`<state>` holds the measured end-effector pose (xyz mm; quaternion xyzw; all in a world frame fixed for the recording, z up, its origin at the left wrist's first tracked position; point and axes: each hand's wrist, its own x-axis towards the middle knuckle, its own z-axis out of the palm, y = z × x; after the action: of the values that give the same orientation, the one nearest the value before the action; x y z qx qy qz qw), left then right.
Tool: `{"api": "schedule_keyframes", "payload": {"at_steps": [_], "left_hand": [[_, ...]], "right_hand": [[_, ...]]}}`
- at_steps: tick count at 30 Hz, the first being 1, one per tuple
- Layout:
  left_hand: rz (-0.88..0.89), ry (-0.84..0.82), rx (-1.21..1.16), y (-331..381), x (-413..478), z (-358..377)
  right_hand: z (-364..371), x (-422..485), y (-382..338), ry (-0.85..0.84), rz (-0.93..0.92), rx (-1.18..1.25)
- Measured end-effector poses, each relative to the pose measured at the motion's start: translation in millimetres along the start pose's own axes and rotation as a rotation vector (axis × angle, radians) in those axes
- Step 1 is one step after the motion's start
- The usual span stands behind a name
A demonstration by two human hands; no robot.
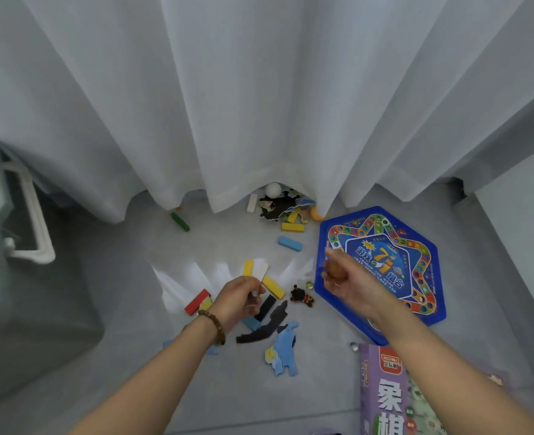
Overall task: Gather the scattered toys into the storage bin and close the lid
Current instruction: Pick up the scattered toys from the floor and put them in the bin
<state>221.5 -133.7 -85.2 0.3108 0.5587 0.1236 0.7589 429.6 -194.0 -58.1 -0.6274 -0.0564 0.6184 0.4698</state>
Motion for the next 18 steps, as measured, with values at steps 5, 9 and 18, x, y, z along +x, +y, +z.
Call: {"api": "schedule_keyframes", "payload": {"at_steps": [5, 9, 18], "left_hand": [[0.018, -0.068, 0.079, 3, 9, 23], [-0.033, -0.013, 0.002, -1, 12, 25], [-0.167, -0.031, -0.140, -12, 2, 33]], "right_hand": [[-21, 25, 19, 0.154, -0.293, -0.975], [-15, 32, 30, 0.147, -0.319, -1.249], [6, 13, 24, -0.002, -0.357, -0.839]]}}
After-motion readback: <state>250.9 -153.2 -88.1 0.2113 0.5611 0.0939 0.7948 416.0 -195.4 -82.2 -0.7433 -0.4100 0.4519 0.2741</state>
